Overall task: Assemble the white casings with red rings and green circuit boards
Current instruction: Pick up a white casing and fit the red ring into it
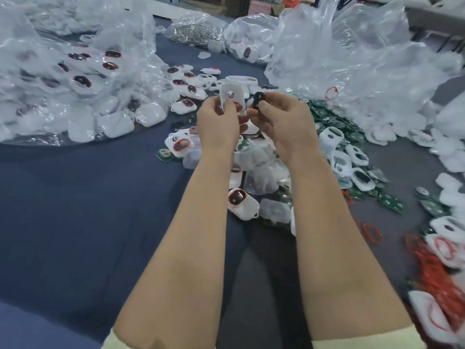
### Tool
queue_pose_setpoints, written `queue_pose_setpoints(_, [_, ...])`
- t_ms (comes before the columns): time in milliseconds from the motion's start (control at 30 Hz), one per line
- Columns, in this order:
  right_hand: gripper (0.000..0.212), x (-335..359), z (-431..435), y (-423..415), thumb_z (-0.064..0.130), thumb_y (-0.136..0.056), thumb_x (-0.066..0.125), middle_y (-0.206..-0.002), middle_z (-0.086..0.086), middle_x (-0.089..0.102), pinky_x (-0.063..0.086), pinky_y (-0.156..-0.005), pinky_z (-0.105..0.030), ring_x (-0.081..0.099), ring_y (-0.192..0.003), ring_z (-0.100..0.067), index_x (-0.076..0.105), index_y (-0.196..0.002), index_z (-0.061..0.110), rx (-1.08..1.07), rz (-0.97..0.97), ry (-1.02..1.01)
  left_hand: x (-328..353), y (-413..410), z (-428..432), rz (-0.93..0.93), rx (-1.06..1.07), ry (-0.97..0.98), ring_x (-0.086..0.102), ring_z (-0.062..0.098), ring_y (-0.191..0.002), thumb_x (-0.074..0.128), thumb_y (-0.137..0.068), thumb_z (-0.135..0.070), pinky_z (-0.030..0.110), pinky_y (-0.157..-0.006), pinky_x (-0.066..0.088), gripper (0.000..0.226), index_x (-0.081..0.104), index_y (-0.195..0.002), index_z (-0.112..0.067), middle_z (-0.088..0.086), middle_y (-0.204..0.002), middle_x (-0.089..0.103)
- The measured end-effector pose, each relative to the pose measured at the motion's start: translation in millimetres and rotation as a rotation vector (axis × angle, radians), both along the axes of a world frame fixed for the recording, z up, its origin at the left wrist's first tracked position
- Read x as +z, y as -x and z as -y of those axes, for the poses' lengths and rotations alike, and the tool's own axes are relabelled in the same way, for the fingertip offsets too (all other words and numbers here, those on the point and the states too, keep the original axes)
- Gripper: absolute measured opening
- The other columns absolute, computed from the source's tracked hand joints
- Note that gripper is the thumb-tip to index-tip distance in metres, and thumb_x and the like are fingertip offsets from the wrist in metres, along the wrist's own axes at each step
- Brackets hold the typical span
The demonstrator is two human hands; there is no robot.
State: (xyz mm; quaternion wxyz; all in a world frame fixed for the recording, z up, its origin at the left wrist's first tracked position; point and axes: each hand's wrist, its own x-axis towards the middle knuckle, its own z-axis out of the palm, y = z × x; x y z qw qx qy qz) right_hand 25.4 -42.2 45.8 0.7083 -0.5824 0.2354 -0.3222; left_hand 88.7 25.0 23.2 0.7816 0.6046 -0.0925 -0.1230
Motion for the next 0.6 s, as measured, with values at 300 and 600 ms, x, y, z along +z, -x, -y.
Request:
queue_pose_setpoints(300, [0.013, -17.3, 19.0, 73.4, -0.002, -0.087, 0.062, -0.078, -0.005, 0.067, 0.056, -0.068, -0.021, 0.068, -0.068, -0.011, 0.063, -0.087, 0.011, -0.300, -0.059, 0.299, -7.5, 65.0, 23.0, -0.107, -0.257, 0.072, 0.063, 0.002, -0.052, 0.040, -0.102, -0.012, 0.016, -0.057, 0.052, 0.029, 0.056, -0.078, -0.011, 0.003, -0.079, 0.063])
queue_pose_setpoints(600, [0.014, -25.7, 14.9, 80.1, 0.000, -0.091, 0.057, -0.087, -0.012, 0.070, 0.056, -0.069, -0.019, 0.070, -0.070, -0.006, 0.065, -0.102, 0.000, -0.333, -0.099, 0.383, -12.2, 71.8, 23.9, -0.076, -0.318, -0.001, 0.065, 0.010, -0.071, 0.039, -0.103, -0.014, 0.017, -0.061, 0.053, 0.026, 0.058, -0.085, -0.012, 0.007, -0.089, 0.065])
